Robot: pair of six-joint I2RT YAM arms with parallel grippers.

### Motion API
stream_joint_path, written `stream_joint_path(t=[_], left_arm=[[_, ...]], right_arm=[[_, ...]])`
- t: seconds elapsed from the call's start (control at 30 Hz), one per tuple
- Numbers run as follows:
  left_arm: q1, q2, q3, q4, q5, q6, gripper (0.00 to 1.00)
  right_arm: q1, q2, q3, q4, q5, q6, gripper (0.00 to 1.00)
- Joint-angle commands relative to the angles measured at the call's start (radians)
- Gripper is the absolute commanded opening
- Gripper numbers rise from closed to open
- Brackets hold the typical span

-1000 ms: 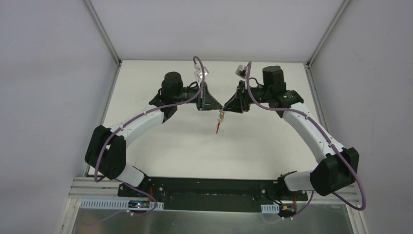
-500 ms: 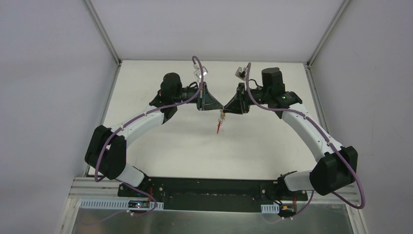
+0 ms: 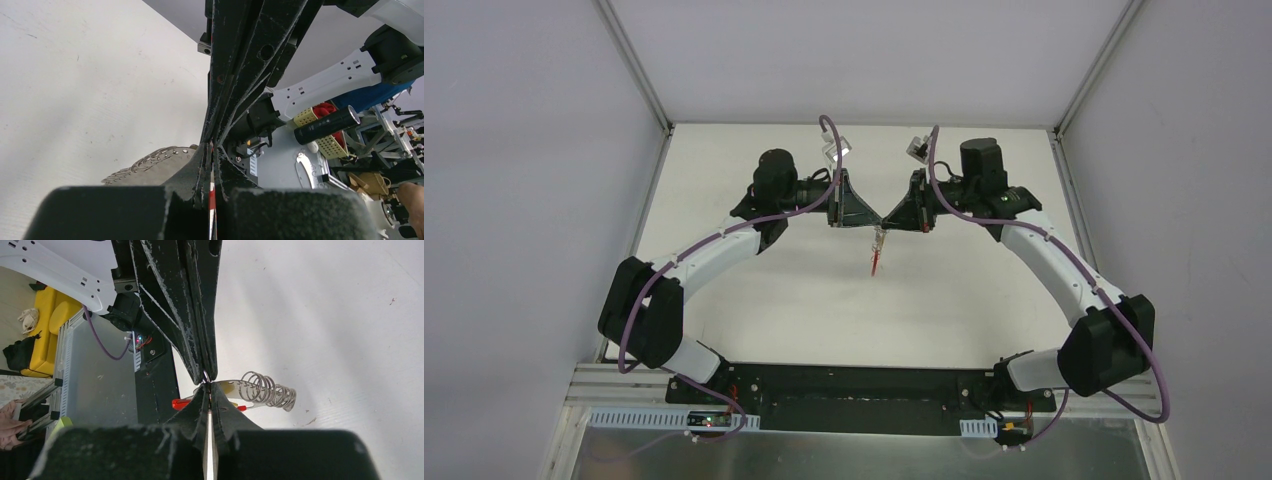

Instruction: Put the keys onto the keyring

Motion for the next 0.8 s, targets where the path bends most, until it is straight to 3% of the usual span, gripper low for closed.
stream_joint_path(t=[0.0, 0.2, 0.53, 0.77], left_arm=[[-0.006, -0.023, 0.003, 0.063, 0.016, 0.005, 0.0], [-0.006, -0.033, 0.005, 0.034, 0.027, 0.083, 0.0], [-0.006, -0.09, 0.117, -0.456, -0.032, 0.514, 0.3], [-0.006, -0.092, 0.122, -0.455, -0.036, 0.528, 0.36]], right_arm=[[0.003, -0.005, 0.004, 0.048, -0.043, 0.016, 0.0], [0.006, -0.01, 0.049, -0.06, 0.026, -0.066, 0.0], [0.116, 0.024, 0.212, -0.374, 0.268, -0.311, 0.0], [0.171, 0.073, 0.284, -0.47, 0.35, -0.356, 0.0]])
